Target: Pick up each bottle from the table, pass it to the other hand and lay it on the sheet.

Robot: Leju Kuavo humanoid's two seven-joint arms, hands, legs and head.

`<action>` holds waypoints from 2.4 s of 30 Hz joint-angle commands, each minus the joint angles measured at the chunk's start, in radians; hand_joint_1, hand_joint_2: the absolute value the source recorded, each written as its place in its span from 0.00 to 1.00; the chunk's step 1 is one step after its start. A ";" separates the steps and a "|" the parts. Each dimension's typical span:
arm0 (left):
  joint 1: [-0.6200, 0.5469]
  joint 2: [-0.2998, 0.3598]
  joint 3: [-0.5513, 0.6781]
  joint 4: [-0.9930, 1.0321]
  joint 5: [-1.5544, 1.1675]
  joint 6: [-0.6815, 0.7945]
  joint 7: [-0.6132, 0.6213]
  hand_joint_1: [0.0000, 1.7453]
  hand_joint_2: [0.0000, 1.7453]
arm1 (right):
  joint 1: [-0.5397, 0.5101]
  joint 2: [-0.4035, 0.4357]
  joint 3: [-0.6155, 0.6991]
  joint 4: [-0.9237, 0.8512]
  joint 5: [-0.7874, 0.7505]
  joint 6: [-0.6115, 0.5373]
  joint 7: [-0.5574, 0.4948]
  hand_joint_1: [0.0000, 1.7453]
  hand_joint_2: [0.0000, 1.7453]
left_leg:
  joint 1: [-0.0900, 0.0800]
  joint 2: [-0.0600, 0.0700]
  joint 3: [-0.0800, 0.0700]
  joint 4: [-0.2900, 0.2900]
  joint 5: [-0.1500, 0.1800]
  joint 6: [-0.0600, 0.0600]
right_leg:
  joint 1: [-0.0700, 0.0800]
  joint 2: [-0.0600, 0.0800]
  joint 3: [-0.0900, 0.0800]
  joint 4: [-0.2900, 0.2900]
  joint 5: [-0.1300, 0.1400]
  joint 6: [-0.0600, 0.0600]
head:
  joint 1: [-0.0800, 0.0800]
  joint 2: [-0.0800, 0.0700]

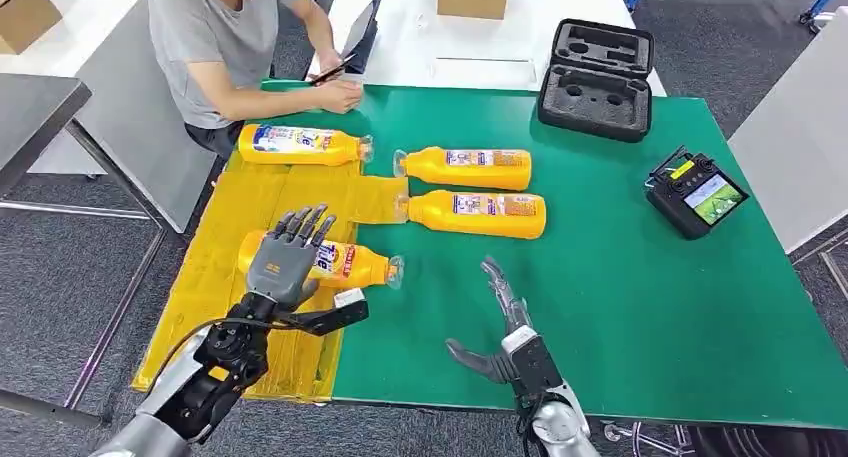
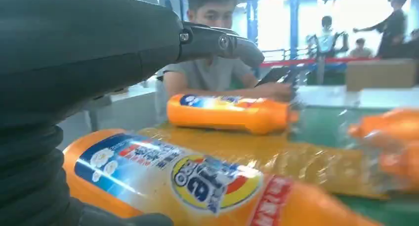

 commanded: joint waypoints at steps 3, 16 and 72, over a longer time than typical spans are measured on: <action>0.175 0.063 0.118 -0.239 0.592 -0.075 -0.522 0.00 1.00 | 0.008 -0.030 0.007 -0.045 -0.030 -0.011 0.000 0.00 1.00 | 0.001 0.005 0.003 -0.001 -0.002 -0.001 | 0.001 0.004 0.002 -0.001 0.000 -0.002 | 0.000 0.000; 0.191 -0.023 0.216 -0.174 1.113 -0.347 -0.801 0.00 1.00 | 0.100 -0.003 -0.056 -0.364 -0.061 -0.149 0.000 0.00 1.00 | 0.000 -0.001 0.001 -0.001 0.000 -0.001 | 0.000 -0.001 0.000 0.000 0.000 -0.001 | 0.000 0.000; 0.212 -0.145 0.035 -0.209 1.445 -0.489 -0.801 0.00 1.00 | 0.113 -0.096 -0.087 -0.223 0.696 -0.305 0.283 0.00 1.00 | 0.000 0.000 0.001 -0.001 0.000 -0.001 | 0.000 -0.001 0.001 -0.002 0.000 -0.001 | 0.000 0.000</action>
